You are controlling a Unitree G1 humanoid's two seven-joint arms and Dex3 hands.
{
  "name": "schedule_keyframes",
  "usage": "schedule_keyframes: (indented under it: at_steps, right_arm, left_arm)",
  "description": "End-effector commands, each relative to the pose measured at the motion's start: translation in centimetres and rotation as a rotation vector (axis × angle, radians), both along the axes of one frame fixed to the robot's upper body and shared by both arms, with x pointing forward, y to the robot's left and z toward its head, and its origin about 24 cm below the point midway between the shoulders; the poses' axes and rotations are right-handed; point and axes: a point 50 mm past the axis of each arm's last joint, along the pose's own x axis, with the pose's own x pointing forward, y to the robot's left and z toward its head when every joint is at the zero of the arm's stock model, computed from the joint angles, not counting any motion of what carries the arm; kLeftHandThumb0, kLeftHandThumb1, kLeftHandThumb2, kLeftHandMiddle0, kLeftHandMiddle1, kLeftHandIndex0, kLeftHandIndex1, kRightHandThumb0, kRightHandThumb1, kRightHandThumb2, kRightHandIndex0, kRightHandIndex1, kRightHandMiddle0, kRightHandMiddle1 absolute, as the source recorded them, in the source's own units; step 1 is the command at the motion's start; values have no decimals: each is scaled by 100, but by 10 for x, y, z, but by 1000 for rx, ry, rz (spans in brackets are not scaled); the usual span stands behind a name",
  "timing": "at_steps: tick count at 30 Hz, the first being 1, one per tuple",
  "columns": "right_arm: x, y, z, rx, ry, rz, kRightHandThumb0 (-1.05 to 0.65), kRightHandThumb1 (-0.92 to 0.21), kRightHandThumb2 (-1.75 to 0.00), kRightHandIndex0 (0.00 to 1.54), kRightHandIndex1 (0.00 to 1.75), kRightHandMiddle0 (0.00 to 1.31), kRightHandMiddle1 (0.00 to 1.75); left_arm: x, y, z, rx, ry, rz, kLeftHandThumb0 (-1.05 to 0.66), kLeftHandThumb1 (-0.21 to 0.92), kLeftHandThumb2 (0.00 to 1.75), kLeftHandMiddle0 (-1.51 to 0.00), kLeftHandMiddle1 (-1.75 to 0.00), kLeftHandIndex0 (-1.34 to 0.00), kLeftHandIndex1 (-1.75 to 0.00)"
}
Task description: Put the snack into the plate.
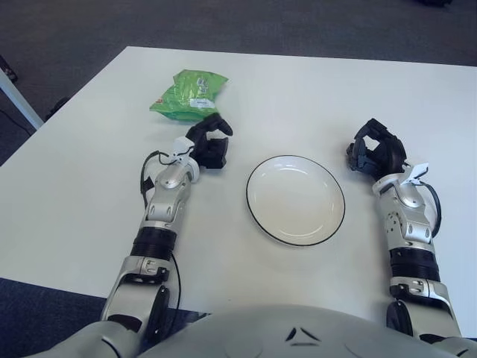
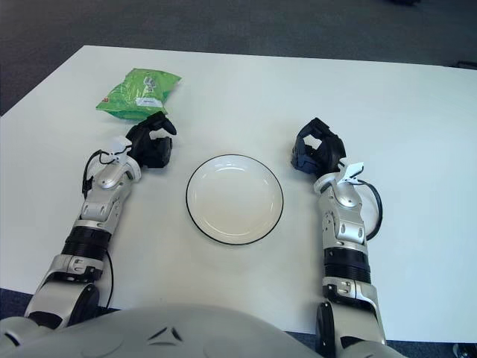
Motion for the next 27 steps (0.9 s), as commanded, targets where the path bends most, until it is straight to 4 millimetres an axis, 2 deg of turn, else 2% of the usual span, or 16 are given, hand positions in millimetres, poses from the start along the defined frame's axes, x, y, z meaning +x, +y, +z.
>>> schedule_keyframes:
  at_steps: [1, 13, 21, 24, 27]
  right_arm:
    - [-14, 3, -34, 46, 112, -26, -45, -41, -121, 132, 175, 54, 175]
    - [-11, 6, -35, 22, 121, -20, -45, -41, -120, 133, 175, 54, 175]
    - [-11, 8, -35, 6, 124, -24, -45, -41, -120, 133, 175, 54, 175]
    - [-10, 8, -34, -2, 126, -33, -45, -42, -120, 133, 175, 54, 175]
    - [-10, 9, -33, 0, 129, -34, -45, -42, -120, 132, 175, 54, 175]
  left_arm:
    - [-14, 1, -27, 10, -23, 85, -45, 41, 120, -125, -175, -54, -175]
    - [-16, 5, -26, 180, -295, 283, -44, 45, 115, -118, -175, -50, -175]
    - [-15, 8, -18, 230, -436, 310, -44, 45, 115, -123, -175, -51, -175]
    - [-3, 21, 25, 263, -638, 349, -44, 43, 118, -125, -175, -52, -175]
    - [0, 25, 37, 282, -696, 361, -45, 41, 120, -127, -175, -54, -175]
